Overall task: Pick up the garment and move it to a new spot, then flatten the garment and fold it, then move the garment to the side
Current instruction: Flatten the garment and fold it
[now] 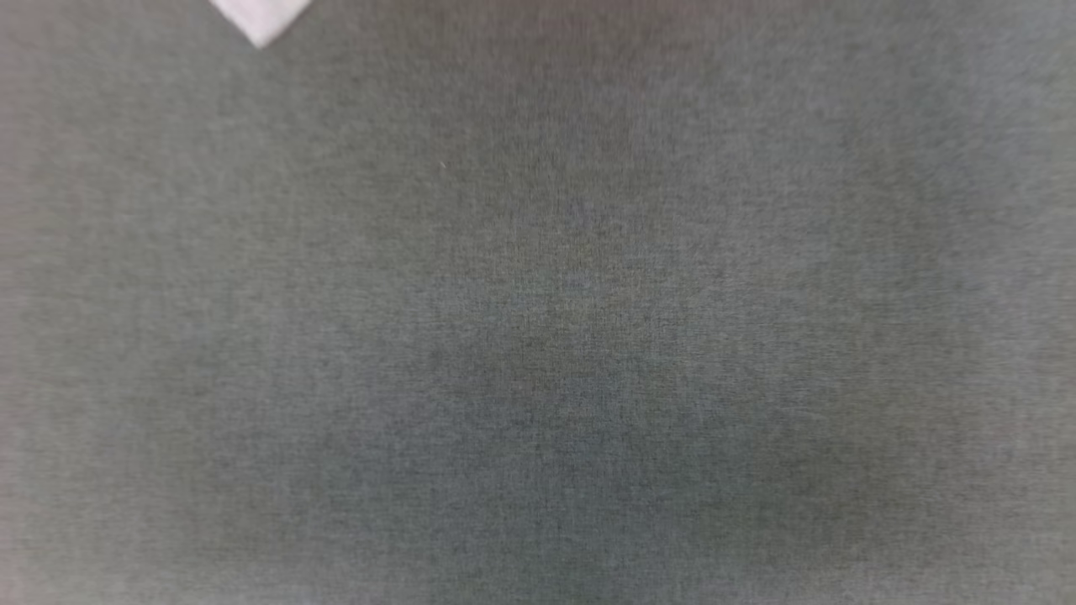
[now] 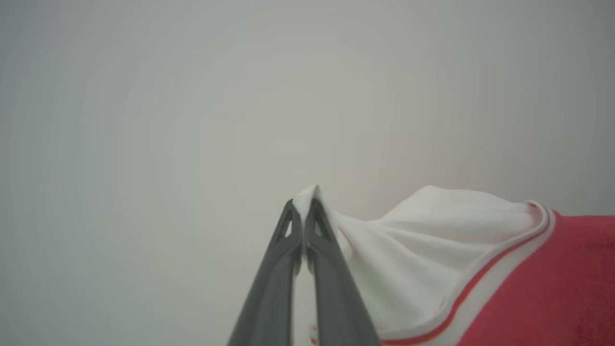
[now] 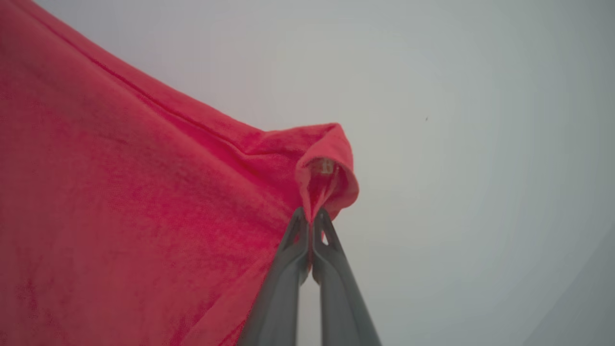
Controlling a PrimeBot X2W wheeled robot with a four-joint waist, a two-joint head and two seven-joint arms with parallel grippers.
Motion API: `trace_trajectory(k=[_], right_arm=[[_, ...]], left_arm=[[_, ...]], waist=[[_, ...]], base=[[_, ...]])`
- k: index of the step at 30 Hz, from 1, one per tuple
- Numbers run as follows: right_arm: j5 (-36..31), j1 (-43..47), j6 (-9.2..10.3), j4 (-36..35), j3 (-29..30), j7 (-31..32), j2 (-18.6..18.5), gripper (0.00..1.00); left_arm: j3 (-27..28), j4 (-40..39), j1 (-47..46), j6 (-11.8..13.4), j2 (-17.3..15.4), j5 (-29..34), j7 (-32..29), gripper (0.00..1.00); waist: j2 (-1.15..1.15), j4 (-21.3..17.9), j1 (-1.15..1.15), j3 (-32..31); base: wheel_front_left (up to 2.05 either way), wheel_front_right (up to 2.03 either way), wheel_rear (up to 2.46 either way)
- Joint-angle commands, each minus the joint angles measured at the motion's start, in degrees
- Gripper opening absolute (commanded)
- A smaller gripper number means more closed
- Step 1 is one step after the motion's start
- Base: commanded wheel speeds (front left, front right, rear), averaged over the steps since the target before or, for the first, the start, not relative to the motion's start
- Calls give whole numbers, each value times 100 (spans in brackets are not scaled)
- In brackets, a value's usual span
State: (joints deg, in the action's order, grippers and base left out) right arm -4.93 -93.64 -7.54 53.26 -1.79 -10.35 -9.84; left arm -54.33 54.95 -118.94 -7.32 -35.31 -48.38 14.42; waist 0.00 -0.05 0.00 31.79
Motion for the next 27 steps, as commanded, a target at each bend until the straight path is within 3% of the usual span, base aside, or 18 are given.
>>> trace_trajectory(k=[1, 7, 13, 19, 27], right_arm=[[-130, -8, 11, 65, 105, -40, 17, 0], [-691, 100, 11, 499, 479, -140, 143, 0], [-751, 456, 11, 1032, 385, -100, 148, 0], [-276, 1013, 11, 1564, -89, -170, 163, 0], [834, 2244, 11, 1810, -958, -112, 83, 0]], left_arm=[[50, 31, -43, -5, -5, 2, 38, 0], [14, -283, 497, -12, -39, -165, 76, 0], [-750, -964, 1530, -15, -268, -609, -90, 0], [-1655, -2080, 2513, -5, -903, -1210, -815, 0], [-1880, -3556, 4034, 22, -1713, -1445, -1425, 0]], waist=[[0, -17, 0, 558], [0, 100, 0, 579], [0, 215, 0, 166], [0, 275, 0, -423], [0, 340, 0, -1112]], base=[[0, 0, 0], [0, 0, 0], [0, 0, 0], [0, 0, 0], [0, 0, 0]])
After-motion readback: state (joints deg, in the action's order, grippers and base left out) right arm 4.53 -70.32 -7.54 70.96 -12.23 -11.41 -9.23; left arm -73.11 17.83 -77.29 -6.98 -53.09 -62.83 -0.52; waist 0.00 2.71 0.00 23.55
